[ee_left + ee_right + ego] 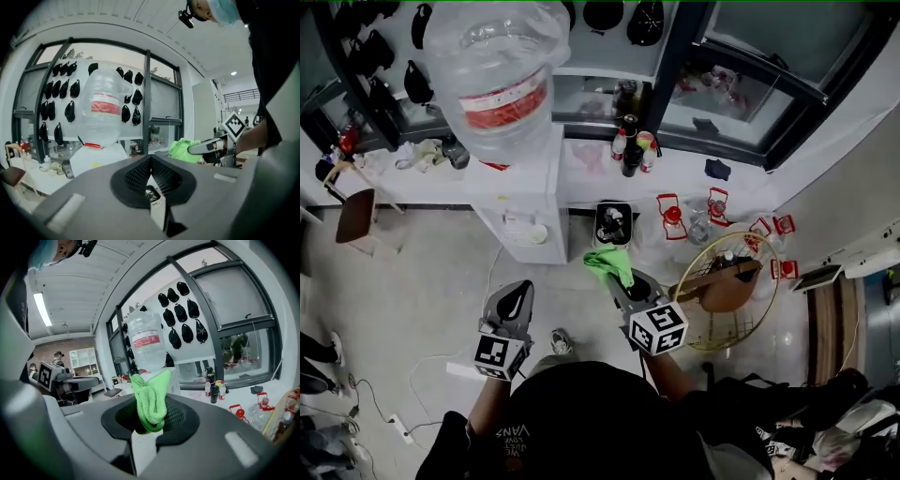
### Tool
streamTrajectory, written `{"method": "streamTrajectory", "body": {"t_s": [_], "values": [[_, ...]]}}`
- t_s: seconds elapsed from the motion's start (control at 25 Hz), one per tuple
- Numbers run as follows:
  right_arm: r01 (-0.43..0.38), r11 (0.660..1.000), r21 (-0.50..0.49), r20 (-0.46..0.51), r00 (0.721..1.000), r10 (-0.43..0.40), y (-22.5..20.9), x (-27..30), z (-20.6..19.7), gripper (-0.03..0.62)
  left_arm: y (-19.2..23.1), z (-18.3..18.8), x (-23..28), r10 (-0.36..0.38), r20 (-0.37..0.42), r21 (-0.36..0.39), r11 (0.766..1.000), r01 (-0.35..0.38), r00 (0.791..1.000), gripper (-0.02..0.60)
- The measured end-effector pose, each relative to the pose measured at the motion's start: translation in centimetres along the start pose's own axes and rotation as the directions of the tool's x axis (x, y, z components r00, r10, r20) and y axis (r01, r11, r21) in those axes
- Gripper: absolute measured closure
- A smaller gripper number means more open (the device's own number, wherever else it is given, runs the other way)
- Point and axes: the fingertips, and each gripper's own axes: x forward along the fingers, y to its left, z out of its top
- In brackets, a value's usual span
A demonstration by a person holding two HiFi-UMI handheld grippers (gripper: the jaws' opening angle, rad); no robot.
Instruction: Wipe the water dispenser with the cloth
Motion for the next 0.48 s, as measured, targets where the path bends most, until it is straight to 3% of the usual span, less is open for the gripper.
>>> {"method": "streamTrajectory", "body": {"t_s": [0.24,0.48], "values": [[0.040,0.999,0.033,-0.013,0.999,-0.039,-0.3,6.0,0.5,0.503,4.8,-0.3,2.6,-0.045,-0.021,-0.011,0.999,0.045,0.999,0.580],[0.046,0.998,0.038,-0.048,0.998,-0.044,-2.1,10.4,0.6,0.503,6.8,-1.7,5.5,-0.058,-0.047,-0.037,0.998,0.057,0.997,0.580]]}}
